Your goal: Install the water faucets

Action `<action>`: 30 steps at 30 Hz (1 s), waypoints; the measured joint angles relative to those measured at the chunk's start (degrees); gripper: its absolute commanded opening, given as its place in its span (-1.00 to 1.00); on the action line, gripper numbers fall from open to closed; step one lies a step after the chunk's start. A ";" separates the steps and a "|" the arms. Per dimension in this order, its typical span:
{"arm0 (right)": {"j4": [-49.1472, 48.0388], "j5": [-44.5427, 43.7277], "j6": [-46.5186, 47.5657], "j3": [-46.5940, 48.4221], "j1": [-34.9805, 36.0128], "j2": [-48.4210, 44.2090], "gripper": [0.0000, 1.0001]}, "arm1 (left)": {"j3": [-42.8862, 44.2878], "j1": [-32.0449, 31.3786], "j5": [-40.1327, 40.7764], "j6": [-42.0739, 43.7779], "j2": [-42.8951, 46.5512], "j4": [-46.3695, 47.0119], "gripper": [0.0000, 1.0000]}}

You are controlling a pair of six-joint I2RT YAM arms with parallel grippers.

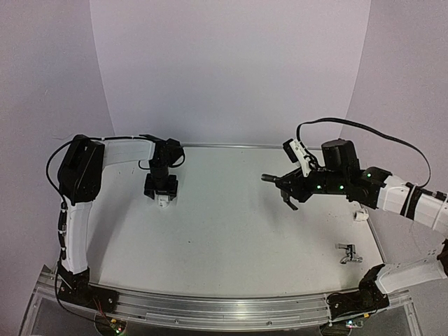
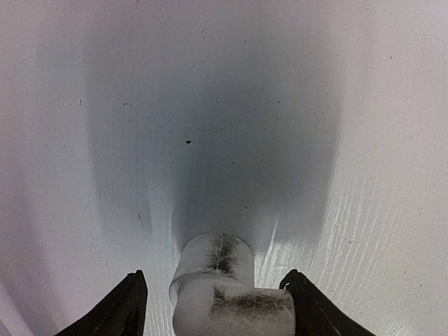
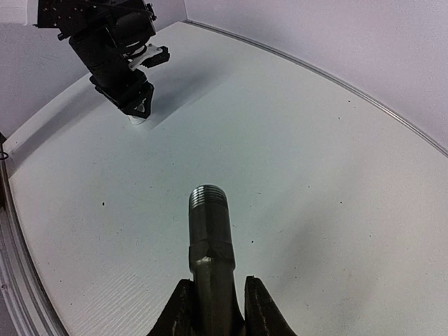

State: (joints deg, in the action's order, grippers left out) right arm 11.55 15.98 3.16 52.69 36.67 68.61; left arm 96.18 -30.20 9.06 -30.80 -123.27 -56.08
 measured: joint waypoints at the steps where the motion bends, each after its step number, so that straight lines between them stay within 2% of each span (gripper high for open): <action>1: 0.00 0.01 -0.03 0.00 0.00 -0.01 -1.00 | 0.18 0.00 -0.09 0.44 -0.14 -0.01 0.32; 5: -0.01 0.03 -0.15 0.00 0.00 -0.01 -1.00 | 0.26 0.01 -0.50 1.07 -0.54 -0.04 0.23; 8: -0.02 0.01 -0.15 0.00 0.00 -0.01 -1.00 | 0.26 0.10 -1.14 1.46 -0.63 -0.04 -0.01; 9: -0.02 0.01 -0.15 0.00 0.00 -0.01 -1.00 | 0.26 0.16 -1.45 1.78 -0.63 -0.02 -0.11; 12: -0.01 -0.01 -0.15 0.00 0.00 -0.01 -1.00 | 0.28 0.30 -1.73 2.54 -0.56 -0.07 -0.59; 16: 0.02 -0.53 -0.15 0.00 0.00 -0.01 -1.00 | 0.28 0.72 -3.18 3.53 -0.23 -0.04 -0.96; 19: 0.02 -1.70 -0.09 0.00 0.00 -0.01 -1.00 | 0.28 1.24 -6.22 4.01 0.19 -0.02 -1.00; 22: 0.09 -3.04 0.95 0.12 0.00 0.01 -1.00 | 0.28 1.79 -12.64 4.47 1.76 0.23 -1.00; 30: 0.15 -0.88 11.56 6.03 0.01 4.53 -1.00 | 0.82 1.70 -41.73 6.83 14.31 9.33 -1.00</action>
State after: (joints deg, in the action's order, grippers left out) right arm 11.70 15.10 14.72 58.72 36.68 73.14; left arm 97.01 -28.49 -32.67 -23.97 -108.96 -46.75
